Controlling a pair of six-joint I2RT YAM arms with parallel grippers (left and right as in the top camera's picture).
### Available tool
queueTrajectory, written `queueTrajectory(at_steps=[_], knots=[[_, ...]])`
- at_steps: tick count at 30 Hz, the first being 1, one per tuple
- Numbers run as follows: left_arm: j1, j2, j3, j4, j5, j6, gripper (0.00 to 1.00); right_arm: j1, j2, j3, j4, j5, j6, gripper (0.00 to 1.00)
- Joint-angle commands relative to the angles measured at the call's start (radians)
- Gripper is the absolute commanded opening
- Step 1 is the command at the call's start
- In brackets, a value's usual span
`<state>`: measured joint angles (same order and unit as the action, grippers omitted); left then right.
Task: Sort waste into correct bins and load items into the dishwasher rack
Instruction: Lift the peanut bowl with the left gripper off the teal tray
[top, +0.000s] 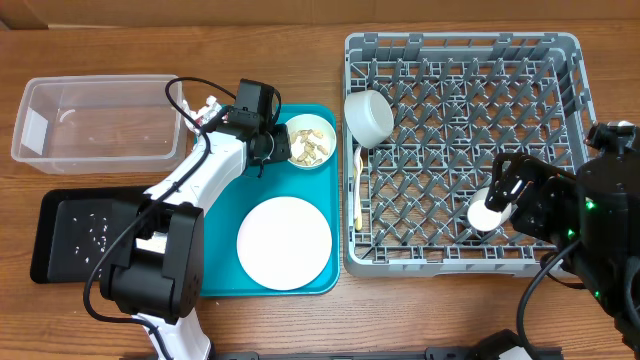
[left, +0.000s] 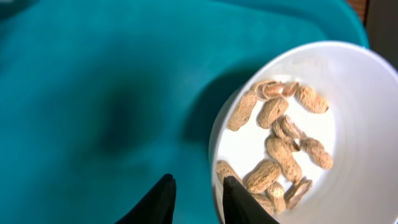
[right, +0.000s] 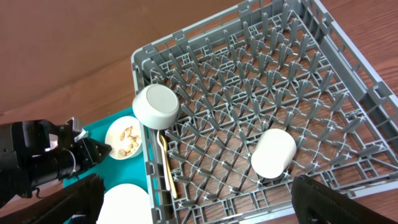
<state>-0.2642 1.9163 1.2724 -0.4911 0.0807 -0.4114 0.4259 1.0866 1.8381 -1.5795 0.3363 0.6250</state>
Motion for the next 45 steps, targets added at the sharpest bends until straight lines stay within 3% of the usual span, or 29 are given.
queueTrajectory(at_steps=[1,8,11,20,21,23,27,31,35,45], knots=[[-0.005,0.003,0.006,-0.024,-0.039,0.015,0.26,-0.002,-0.008,0.002,-0.002,0.000,0.000,1.00],[-0.003,0.002,0.006,-0.033,-0.063,0.023,0.16,-0.002,-0.008,0.002,-0.005,0.000,0.000,1.00],[-0.003,0.002,0.007,-0.039,-0.074,0.024,0.05,-0.002,-0.008,0.002,-0.009,0.000,0.000,1.00],[0.044,-0.040,0.022,-0.244,-0.245,0.023,0.04,-0.002,-0.008,0.002,-0.020,0.000,0.000,1.00],[0.054,-0.049,0.022,-0.255,-0.245,0.023,0.05,-0.002,-0.008,0.002,-0.020,0.000,0.000,1.00],[0.068,-0.070,0.022,-0.265,-0.245,0.024,0.36,-0.002,-0.008,0.002,-0.020,0.001,0.000,1.00],[0.074,-0.130,0.023,-0.249,-0.194,0.088,0.61,-0.002,-0.008,0.002,-0.021,0.001,0.000,1.00],[0.061,-0.188,0.023,-0.203,-0.050,0.210,0.67,-0.002,-0.008,0.002,-0.021,0.004,0.000,1.00],[0.017,-0.183,0.023,-0.172,0.068,0.329,0.64,-0.002,-0.008,0.002,-0.021,0.004,0.000,1.00],[-0.134,-0.043,0.023,-0.144,0.095,0.496,0.61,-0.002,-0.008,0.002,-0.020,0.004,0.000,1.00]])
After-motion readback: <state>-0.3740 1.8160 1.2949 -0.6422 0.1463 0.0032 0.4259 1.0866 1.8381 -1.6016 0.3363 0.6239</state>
